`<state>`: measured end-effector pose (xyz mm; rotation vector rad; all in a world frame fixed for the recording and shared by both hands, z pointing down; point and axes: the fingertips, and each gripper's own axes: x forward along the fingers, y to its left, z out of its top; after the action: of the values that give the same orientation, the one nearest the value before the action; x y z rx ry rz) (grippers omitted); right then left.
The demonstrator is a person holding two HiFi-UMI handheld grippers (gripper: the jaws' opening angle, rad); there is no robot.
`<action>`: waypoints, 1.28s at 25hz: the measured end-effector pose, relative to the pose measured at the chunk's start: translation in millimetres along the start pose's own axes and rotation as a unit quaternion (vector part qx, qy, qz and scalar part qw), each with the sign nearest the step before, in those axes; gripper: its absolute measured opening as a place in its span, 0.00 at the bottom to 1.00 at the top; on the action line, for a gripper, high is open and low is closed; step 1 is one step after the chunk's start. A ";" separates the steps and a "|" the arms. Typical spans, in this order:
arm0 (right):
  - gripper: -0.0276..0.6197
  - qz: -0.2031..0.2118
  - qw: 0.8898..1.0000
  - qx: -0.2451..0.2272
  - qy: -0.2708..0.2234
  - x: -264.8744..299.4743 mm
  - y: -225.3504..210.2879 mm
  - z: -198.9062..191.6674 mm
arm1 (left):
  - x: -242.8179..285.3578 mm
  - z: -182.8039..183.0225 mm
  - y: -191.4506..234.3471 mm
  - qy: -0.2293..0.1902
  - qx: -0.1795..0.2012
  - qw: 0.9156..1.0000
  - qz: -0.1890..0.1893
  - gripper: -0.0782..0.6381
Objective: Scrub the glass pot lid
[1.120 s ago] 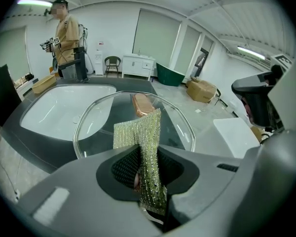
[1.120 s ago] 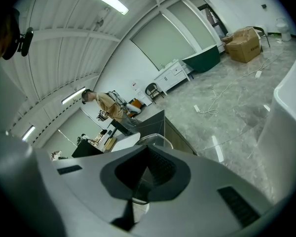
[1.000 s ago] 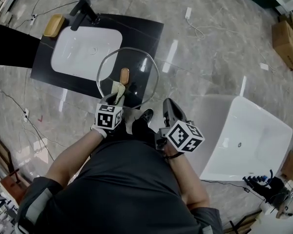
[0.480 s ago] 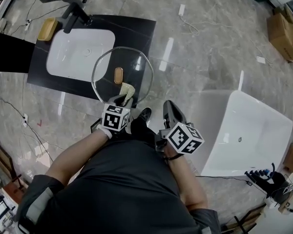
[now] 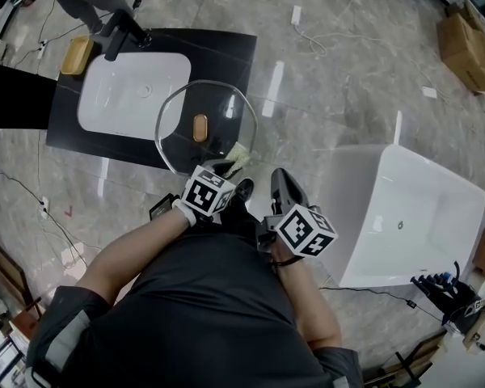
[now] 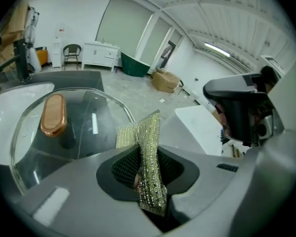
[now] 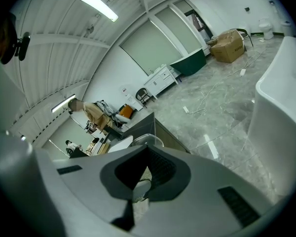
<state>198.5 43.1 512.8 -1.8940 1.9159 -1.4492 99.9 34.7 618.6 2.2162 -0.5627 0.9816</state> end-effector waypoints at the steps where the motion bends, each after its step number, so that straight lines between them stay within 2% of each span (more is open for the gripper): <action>1: 0.05 -0.001 1.000 0.001 -0.001 0.8 2.4 -1.1 | -4.2 1.9 -6.0 -0.004 0.008 1.000 -0.017 0.21; 5: 0.05 0.000 1.000 0.002 0.001 11.5 18.9 -10.7 | -36.1 -1.2 -9.2 -0.032 0.030 0.997 -0.065 0.21; 9: 0.05 0.012 1.000 -0.007 0.012 28.9 49.1 -25.3 | -88.0 -17.7 21.8 -0.046 0.048 0.995 -0.071 0.21; 12: 0.05 0.019 1.000 -0.018 0.018 41.3 71.1 -31.5 | -129.9 -23.1 65.5 -0.063 0.037 0.996 -0.041 0.21; 14: 0.05 0.021 0.999 -0.027 0.016 48.1 85.1 -30.5 | -159.0 -18.2 103.6 -0.091 0.005 0.996 -0.007 0.21; 16: 0.05 0.019 0.999 -0.036 0.012 52.9 96.3 -26.9 | -188.5 -8.7 144.0 -0.132 -0.046 0.990 0.032 0.21; 18: 0.05 0.013 0.999 -0.043 0.007 56.1 104.9 -22.1 | -214.2 3.2 178.4 -0.171 -0.083 0.979 0.068 0.21; 19: 0.05 0.010 0.999 -0.046 0.004 57.6 109.1 -18.6 | -224.2 11.2 190.7 -0.186 -0.084 0.976 0.082 0.21; 21: 0.05 0.005 0.998 -0.059 -0.008 60.6 119.3 -9.7 | -239.0 32.4 204.6 -0.208 -0.061 0.971 0.099 0.21; 23: 0.05 0.000 0.995 -0.094 -0.022 63.6 131.9 0.3 | -250.3 57.4 208.7 -0.232 -0.042 0.967 0.097 0.21; 25: 0.05 -0.009 0.986 -0.161 -0.040 64.2 147.6 11.3 | -260.8 79.9 206.8 -0.262 -0.042 0.961 0.080 0.21; 27: 0.05 -0.013 0.971 -0.230 -0.062 61.3 167.2 22.5 | -272.3 98.2 199.8 -0.289 -0.048 0.954 0.060 0.21; 32: 0.05 0.005 0.934 -0.330 -0.134 47.9 220.2 48.7 | -303.7 139.3 177.1 -0.342 -0.045 0.938 0.027 0.21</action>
<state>56.5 -69.2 370.0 -2.1584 2.4458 -0.5047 -129.0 -150.5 381.2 2.4405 -0.9516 0.1649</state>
